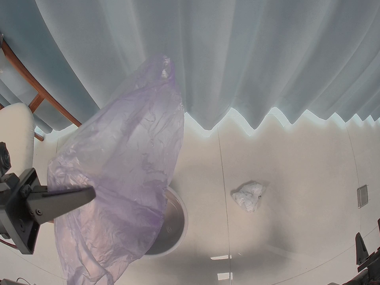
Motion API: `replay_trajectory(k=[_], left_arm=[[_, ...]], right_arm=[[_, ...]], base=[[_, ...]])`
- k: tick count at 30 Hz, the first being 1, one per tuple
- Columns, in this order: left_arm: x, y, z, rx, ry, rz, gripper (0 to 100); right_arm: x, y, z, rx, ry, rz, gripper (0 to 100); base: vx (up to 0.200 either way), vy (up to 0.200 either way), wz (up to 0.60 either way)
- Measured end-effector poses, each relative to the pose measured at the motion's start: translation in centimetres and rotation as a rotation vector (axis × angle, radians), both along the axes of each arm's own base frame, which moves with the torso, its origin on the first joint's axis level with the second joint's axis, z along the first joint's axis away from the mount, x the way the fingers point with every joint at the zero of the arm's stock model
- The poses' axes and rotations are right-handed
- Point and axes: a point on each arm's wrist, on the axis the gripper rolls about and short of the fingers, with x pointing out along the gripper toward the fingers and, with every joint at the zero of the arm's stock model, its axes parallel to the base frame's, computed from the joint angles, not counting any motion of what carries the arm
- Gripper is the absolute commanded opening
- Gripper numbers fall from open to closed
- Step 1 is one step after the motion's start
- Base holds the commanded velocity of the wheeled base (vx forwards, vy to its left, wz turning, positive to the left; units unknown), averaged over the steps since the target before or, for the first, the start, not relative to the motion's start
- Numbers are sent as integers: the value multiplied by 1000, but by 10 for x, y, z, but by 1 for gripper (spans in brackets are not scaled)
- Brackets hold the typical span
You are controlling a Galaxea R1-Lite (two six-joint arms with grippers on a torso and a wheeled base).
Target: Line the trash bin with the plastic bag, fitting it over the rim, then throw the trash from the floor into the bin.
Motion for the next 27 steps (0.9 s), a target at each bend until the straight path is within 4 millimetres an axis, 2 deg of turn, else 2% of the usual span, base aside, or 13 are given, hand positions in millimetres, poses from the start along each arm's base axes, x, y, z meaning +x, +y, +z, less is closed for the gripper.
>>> replay_trajectory(k=[27], left_arm=[[19, -10, -29, 88, 116, 1, 0]], right_arm=[[0, 0, 0, 0, 0, 0, 100]], base=[[0, 0, 0]])
